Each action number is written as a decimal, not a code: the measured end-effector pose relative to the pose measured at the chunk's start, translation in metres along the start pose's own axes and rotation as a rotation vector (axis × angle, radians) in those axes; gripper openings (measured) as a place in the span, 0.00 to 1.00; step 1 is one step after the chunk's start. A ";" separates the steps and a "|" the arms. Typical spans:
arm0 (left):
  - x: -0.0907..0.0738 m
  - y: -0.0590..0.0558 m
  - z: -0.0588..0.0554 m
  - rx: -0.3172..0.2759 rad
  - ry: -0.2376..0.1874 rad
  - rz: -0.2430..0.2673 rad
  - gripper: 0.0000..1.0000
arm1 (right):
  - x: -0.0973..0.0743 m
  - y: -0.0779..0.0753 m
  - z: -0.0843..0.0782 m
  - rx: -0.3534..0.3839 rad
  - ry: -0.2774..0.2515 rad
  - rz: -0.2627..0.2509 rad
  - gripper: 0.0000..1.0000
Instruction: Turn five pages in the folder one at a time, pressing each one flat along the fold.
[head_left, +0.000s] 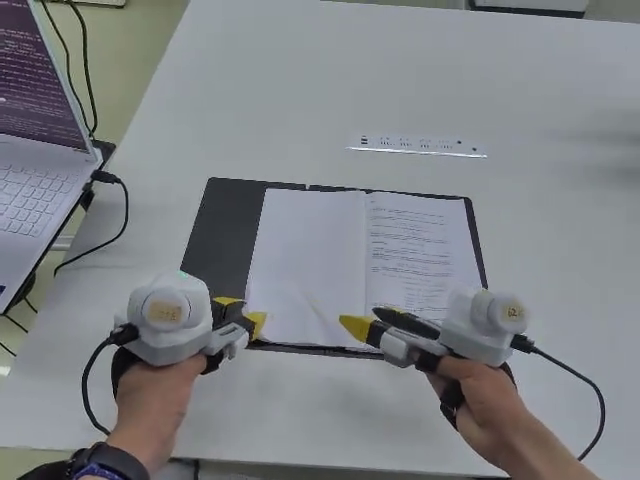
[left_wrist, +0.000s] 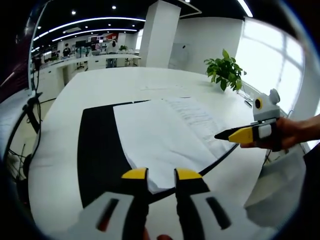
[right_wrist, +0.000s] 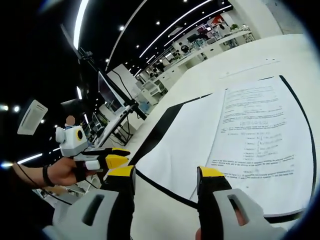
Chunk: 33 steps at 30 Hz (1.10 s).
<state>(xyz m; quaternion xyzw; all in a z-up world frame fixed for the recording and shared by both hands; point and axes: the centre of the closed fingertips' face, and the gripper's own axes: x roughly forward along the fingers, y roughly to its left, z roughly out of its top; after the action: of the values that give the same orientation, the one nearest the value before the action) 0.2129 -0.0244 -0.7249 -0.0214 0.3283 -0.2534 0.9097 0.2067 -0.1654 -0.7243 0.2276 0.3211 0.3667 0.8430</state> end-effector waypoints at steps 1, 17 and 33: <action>0.002 -0.001 -0.001 0.000 0.006 -0.003 0.18 | -0.002 -0.001 -0.003 0.006 0.002 -0.004 0.48; 0.033 0.008 -0.030 -0.073 0.072 -0.003 0.00 | -0.010 -0.006 0.003 0.047 -0.037 -0.022 0.44; 0.033 0.010 -0.050 -0.070 0.134 0.008 0.00 | -0.008 -0.013 -0.010 0.088 -0.013 -0.036 0.40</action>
<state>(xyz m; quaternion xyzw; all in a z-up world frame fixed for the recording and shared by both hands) 0.2088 -0.0256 -0.7852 -0.0348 0.3972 -0.2390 0.8854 0.2009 -0.1783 -0.7361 0.2610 0.3356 0.3354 0.8407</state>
